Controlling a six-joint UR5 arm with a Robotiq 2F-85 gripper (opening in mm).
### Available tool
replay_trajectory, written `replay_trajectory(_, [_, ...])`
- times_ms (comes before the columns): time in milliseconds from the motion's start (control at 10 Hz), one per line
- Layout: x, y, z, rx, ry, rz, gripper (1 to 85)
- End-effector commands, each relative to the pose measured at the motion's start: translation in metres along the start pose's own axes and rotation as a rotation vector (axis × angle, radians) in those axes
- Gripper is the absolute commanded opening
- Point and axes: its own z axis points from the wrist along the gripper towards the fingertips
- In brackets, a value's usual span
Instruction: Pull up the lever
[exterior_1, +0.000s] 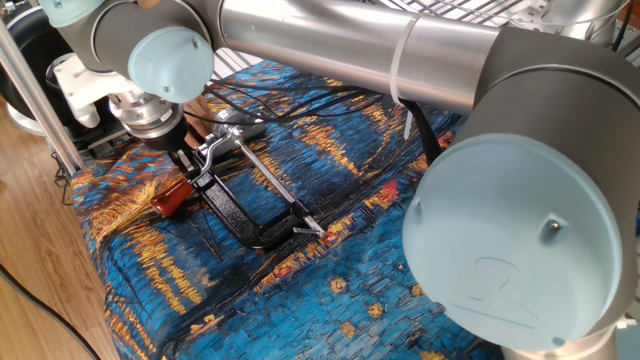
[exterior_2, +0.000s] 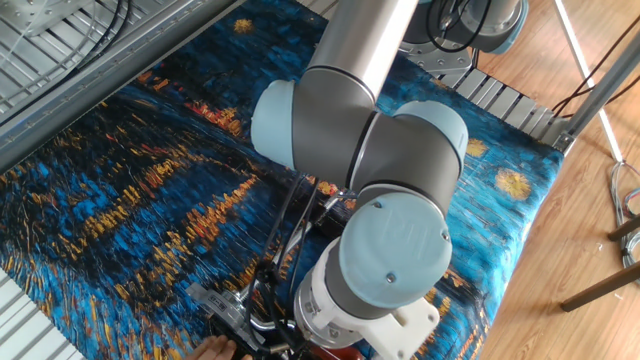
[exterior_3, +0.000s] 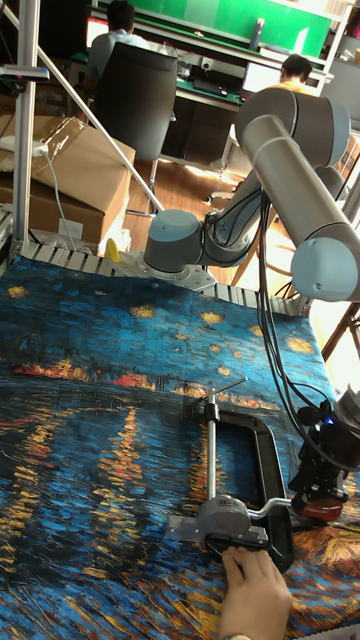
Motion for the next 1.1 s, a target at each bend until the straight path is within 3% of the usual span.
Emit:
replay_trajectory(0, [0.001,-0.001,0.004,0.001,-0.003,-0.034,32.3])
replay_trajectory(500, [0.005,-0.002,0.014,0.018,0.009,-0.069,32.0])
replay_trajectory(1000, [0.004,0.005,0.014,-0.002,-0.001,-0.071,31.3])
